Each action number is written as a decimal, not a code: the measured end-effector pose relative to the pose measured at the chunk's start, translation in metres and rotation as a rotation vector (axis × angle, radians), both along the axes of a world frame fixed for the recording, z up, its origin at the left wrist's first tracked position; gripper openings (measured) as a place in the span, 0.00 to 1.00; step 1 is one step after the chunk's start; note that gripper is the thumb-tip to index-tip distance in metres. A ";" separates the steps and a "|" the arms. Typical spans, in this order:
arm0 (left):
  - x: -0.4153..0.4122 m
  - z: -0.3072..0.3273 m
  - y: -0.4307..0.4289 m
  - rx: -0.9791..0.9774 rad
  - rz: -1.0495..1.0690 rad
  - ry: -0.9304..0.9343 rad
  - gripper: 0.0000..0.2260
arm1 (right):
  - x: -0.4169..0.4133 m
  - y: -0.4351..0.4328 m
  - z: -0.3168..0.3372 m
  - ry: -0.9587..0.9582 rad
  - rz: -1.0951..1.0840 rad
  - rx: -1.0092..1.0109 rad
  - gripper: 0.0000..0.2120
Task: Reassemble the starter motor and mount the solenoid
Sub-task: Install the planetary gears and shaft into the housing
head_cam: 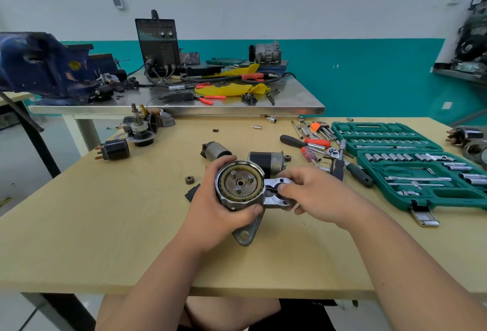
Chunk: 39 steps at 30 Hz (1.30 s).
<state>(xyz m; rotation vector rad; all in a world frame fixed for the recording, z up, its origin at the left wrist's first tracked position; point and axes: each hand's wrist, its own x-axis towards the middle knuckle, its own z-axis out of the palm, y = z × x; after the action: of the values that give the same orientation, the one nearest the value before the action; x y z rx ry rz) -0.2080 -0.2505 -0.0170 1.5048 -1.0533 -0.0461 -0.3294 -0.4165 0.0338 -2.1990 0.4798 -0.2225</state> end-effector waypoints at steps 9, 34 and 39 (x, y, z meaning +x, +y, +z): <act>0.010 0.006 -0.014 -0.026 0.020 0.129 0.32 | 0.017 0.006 0.015 -0.328 -0.076 -0.059 0.10; 0.004 -0.007 0.007 -0.059 0.017 -0.103 0.35 | 0.005 0.012 -0.031 -0.358 -0.046 0.184 0.13; 0.004 -0.007 0.006 -0.064 0.013 -0.070 0.35 | 0.007 0.012 -0.033 -0.393 -0.039 0.267 0.12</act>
<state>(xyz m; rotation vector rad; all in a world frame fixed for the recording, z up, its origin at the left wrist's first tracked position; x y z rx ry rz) -0.2039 -0.2440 -0.0238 1.4640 -1.0911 0.0491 -0.3225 -0.4040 0.0003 -1.8280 0.3112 -0.5660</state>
